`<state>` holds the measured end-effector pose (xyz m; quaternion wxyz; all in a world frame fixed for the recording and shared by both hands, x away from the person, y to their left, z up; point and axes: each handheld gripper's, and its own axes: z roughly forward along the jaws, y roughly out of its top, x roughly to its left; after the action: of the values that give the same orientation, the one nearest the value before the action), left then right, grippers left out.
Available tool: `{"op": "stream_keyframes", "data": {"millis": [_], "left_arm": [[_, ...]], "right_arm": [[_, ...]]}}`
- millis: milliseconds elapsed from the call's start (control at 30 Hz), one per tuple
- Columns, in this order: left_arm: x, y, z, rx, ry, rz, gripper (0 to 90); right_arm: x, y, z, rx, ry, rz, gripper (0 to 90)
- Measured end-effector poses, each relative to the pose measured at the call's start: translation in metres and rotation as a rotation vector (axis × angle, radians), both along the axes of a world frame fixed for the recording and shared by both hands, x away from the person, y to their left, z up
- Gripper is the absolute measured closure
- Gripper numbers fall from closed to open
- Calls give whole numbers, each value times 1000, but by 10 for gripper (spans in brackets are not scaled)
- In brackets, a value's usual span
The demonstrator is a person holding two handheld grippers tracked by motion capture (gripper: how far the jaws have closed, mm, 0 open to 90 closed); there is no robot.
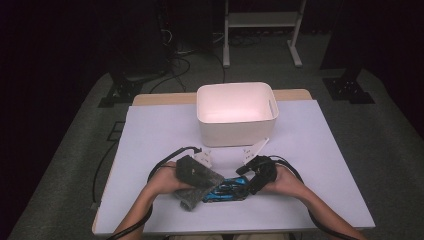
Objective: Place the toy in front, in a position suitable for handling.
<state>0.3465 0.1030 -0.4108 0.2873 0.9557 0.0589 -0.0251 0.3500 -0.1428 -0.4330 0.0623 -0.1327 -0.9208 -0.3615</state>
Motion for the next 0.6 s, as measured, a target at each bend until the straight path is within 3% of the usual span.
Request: {"op": "stream_keyframes", "data": {"millis": [67,133,333,367,467,600], "left_arm": [[0,0,0,-1,0,1,796],[-1,0,0,-4,-5,2,796],[3,6,5,-34,-13,43,793],[4,7,5,-37,-8,53,793],[6,6,5,-33,-4,55,791],[8,5,9,-42,2,69,790]], "right_arm": [[2,1,-3,-25,7,-9,240],[5,0,-6,-14,34,-8,253],[14,-1,-16,30,181,-24,266],[14,-1,-17,32,182,-19,309],[13,-2,-16,38,188,-15,309],[8,-2,-15,46,144,-18,309]]}}
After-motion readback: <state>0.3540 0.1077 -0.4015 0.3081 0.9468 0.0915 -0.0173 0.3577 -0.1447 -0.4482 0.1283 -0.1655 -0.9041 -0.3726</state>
